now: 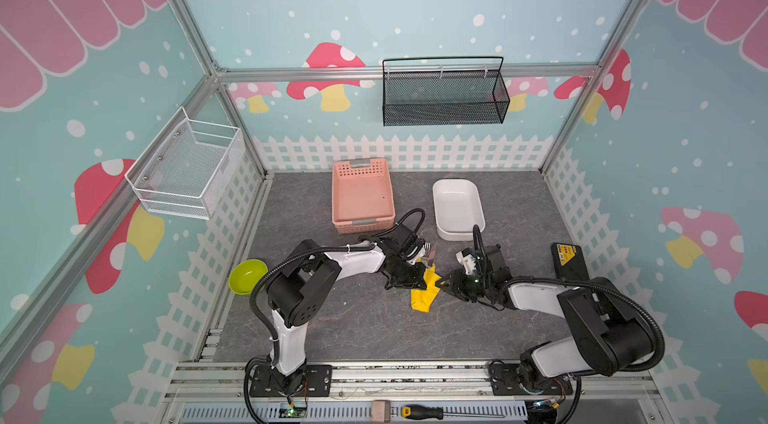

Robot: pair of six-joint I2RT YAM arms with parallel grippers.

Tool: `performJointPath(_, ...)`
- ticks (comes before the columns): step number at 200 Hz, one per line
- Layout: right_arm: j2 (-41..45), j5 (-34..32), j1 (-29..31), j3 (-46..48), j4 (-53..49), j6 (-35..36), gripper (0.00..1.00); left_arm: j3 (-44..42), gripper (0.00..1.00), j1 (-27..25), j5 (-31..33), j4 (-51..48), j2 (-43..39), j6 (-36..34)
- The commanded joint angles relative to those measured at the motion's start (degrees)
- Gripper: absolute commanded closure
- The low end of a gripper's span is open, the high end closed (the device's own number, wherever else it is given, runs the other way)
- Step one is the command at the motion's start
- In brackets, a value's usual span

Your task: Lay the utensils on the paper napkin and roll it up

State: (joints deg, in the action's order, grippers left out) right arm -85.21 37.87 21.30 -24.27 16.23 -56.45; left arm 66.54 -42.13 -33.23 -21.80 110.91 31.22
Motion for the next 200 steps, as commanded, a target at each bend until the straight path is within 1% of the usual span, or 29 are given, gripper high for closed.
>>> performJointPath(1, -2.14, 3.40, -0.38, 0.74, 7.94, -1.74, 0.67, 0.60, 0.94, -0.15, 0.80, -1.14, 1.85, -0.90)
performJointPath(15, -2.97, 3.57, -0.43, 0.82, 8.86, -1.82, 0.78, 0.70, 0.94, -0.15, 0.79, -1.14, 1.77, -0.82)
performJointPath(29, -3.58, 3.36, -0.46, 1.22, 8.62, -1.69, 0.92, 0.92, 0.94, -0.15, 0.95, -1.22, 1.43, -0.81)
performJointPath(41, -4.05, 3.10, -0.47, 1.63, 8.32, -1.27, 1.00, 1.36, 0.93, 0.00, 1.55, -1.74, 0.83, -0.98)
performJointPath(64, -5.23, 3.25, -0.47, 2.63, 8.37, -0.82, 1.00, 4.03, 0.91, 0.59, 3.02, -3.64, -0.21, -1.96)
performJointPath(94, -5.97, 3.79, -0.46, 2.75, 8.48, -0.37, 1.00, 10.60, 0.88, 1.24, 4.95, -8.17, 0.31, -4.58)
performJointPath(156, -6.19, 4.23, -0.46, 2.04, 8.41, -0.25, 1.00, 26.00, 0.86, 1.26, 7.60, -17.84, 9.49, -11.09)
performJointPath(176, -6.37, 4.32, -0.47, 1.97, 8.39, -0.24, 1.00, 29.63, 0.85, 0.77, 10.28, -20.54, 12.03, -12.95)
performJointPath(200, -6.61, 4.41, -0.47, 1.95, 8.43, -0.24, 1.00, 32.09, 0.86, -0.03, 9.99, -21.26, 14.20, -13.21)
